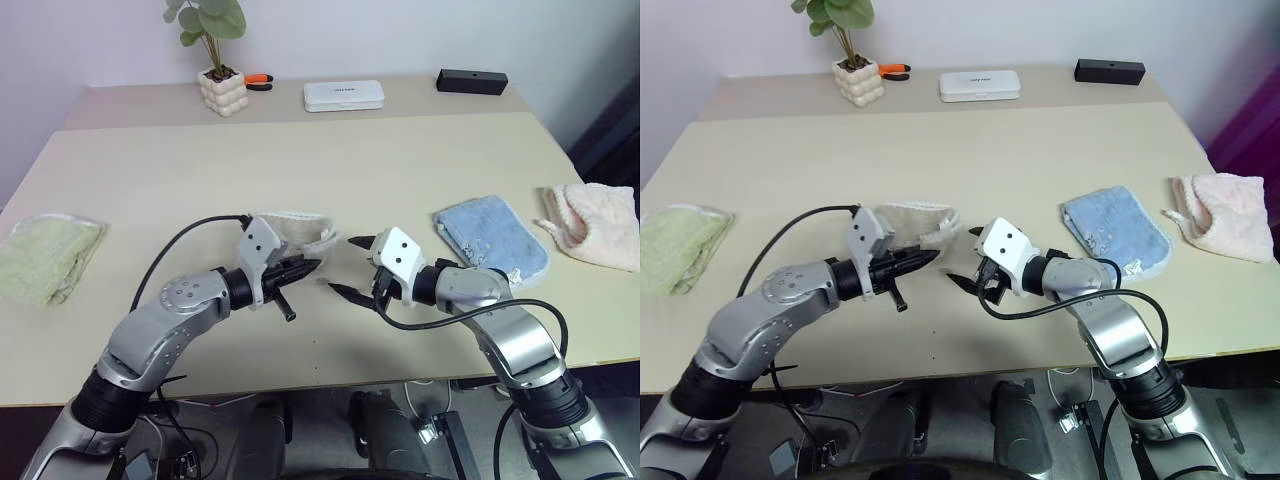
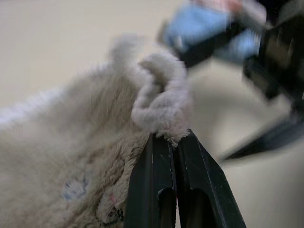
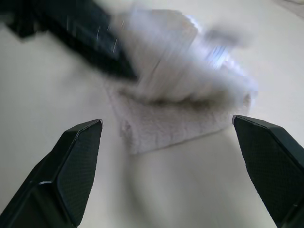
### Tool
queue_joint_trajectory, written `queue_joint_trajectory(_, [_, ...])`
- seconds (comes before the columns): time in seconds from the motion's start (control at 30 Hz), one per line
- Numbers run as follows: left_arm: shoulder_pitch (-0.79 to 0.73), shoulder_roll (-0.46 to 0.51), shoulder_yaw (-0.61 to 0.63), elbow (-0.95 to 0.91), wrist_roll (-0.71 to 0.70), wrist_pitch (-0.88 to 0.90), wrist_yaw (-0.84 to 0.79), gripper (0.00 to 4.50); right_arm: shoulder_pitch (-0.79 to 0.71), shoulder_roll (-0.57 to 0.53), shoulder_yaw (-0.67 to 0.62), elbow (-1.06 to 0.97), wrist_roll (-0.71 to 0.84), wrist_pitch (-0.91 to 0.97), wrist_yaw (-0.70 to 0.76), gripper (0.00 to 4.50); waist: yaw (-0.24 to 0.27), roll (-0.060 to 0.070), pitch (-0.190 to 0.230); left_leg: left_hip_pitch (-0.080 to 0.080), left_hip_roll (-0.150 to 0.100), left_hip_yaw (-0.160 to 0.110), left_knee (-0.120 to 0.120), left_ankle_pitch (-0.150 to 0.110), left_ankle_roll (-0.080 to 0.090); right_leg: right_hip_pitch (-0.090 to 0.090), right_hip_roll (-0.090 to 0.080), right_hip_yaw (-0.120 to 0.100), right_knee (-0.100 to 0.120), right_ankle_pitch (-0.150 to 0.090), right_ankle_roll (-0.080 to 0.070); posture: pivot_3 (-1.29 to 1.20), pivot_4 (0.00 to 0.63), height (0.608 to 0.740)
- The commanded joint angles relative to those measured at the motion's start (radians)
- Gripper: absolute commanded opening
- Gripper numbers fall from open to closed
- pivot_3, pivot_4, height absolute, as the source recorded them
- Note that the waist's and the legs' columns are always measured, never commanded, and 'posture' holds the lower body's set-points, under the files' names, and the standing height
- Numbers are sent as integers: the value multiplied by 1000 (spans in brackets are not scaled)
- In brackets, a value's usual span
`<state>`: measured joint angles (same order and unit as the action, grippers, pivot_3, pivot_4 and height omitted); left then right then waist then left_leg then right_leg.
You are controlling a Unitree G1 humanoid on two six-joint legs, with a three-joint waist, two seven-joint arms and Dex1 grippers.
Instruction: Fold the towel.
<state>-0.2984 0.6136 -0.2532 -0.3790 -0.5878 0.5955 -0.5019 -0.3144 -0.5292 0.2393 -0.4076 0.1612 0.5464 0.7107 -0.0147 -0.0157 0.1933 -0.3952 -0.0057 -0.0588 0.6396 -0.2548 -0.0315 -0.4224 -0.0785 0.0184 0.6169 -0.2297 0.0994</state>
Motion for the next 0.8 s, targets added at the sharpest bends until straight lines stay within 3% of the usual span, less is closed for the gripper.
queue_joint_trajectory(0.03, [-16, -23, 22, -6, 37, -25, -37, 69, 7, -3, -28, -35, -1, -18, -15, 4500, 1, 0, 0, 0, 0, 0, 0, 0, 0, 0, 0, 0, 0, 0, 0, 0, 150, 738])
queue_joint_trajectory(0.1, [-13, -36, 37, -6, 34, -13, -51, 295, 11, -6, -27, -35, -4, -20, -20, 4500, 2, 0, 0, 0, 0, 0, 0, 0, 0, 0, 0, 0, 0, 0, 0, 0, 150, 738])
queue_joint_trajectory(0.17, [1, -36, 86, -30, -5, 16, -60, 891, 14, -11, -29, -38, -7, -16, -25, 4500, 2, 0, 0, 0, 0, 0, 0, 0, 0, 0, -1, 0, 0, 0, 0, 0, 150, 738])
queue_joint_trajectory(0.23, [25, -26, 169, -65, -95, 66, -73, 1762, 14, -18, -39, -40, -5, -12, -26, 4500, -1, 0, 0, 0, 0, 0, 0, 0, 0, 0, -1, 0, 0, 0, 1, 0, 150, 738])
queue_joint_trajectory(0.33, [68, -4, 338, -118, -270, 142, -76, 1762, 10, -36, -69, -35, 10, -9, -16, 4500, -3, 0, 0, 0, 1, 0, 0, 0, 0, -1, -1, 0, 0, 1, 2, 0, 150, 738])
queue_joint_trajectory(0.4, [84, -6, 464, -112, -353, 154, -38, 1828, 1, -60, -91, -22, 8, -6, -11, 3969, -1, 0, 0, 0, 1, -1, 0, 0, 0, -1, -1, -1, 1, 1, 3, 0, 150, 738])
queue_joint_trajectory(0.5, [80, -4, 569, -63, -312, 128, 48, 966, -31, -87, -118, 11, -9, -11, -19, 2713, 1, 0, 0, 0, 0, 0, 1, 0, 0, 0, -1, 0, 1, 1, 3, 0, 150, 738])
queue_joint_trajectory(0.57, [77, 1, 576, -59, -292, 119, 54, 47, -40, -99, -124, 13, -4, -19, -8, 1735, 3, 0, 0, 0, 0, 0, 2, 0, 0, 0, -1, 0, 1, 1, 2, 0, 150, 738])
queue_joint_trajectory(0.67, [48, -9, 533, -37, -225, 112, 89, 0, -96, -48, -145, 5, 59, 24, -13, 146, 3, 0, 0, 0, 0, 0, 2, 0, 0, 1, -1, 0, 1, 1, 2, 0, 150, 738])
queue_joint_trajectory(0.8, [21, -61, 412, -9, -130, 73, 76, 0, -192, 91, -124, 32, 139, 112, -48, 56, 0, 0, 0, 0, 0, 0, 3, 0, 0, 1, -1, 0, 2, 2, 3, 0, 150, 738])
